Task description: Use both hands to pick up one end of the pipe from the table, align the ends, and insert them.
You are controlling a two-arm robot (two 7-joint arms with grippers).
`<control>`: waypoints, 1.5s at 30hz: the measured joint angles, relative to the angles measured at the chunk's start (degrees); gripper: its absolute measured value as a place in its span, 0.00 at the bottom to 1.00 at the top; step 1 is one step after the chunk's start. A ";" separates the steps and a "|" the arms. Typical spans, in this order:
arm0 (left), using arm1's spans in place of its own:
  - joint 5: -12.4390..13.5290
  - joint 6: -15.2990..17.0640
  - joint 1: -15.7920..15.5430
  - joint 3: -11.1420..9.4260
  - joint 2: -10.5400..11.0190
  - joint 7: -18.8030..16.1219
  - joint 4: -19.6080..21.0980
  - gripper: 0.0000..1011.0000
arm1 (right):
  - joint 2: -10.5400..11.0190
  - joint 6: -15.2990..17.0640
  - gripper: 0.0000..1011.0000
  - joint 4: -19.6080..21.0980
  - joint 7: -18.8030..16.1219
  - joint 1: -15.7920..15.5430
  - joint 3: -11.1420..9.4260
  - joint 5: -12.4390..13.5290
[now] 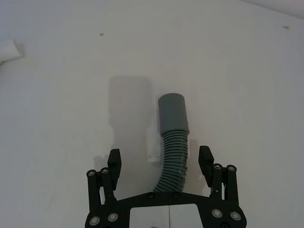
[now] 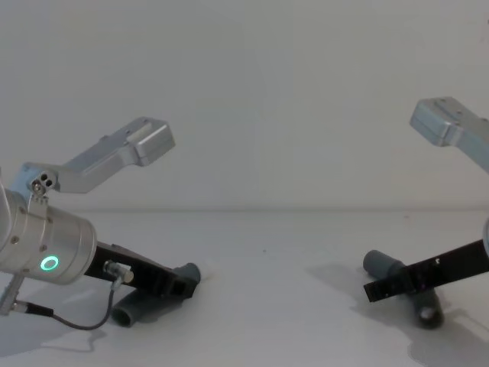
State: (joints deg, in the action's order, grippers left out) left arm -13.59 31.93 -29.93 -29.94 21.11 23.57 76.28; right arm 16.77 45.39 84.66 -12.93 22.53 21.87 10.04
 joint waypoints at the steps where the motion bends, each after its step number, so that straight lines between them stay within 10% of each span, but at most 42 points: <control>1: 0.00 0.00 0.00 0.00 0.00 0.00 0.00 0.36 | -0.08 0.06 0.99 -0.01 0.06 -0.03 -0.08 0.00; 13: 0.00 0.00 0.00 0.00 0.00 0.00 0.00 0.36 | -0.97 0.63 0.90 -0.08 0.61 -0.46 -0.93 0.02; 31: 0.00 0.00 0.00 0.00 0.00 0.00 0.00 0.36 | -1.36 0.86 0.29 -0.11 0.84 -0.64 -1.30 0.10; 45: 0.01 0.00 0.00 0.00 0.00 0.00 0.00 0.36 | -1.43 0.90 0.27 -0.10 0.89 -0.69 -1.38 0.10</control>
State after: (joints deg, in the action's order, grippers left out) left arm -13.58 31.93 -29.93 -29.94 21.11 23.57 76.29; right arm 15.34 46.29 84.57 -12.03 21.84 20.49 10.14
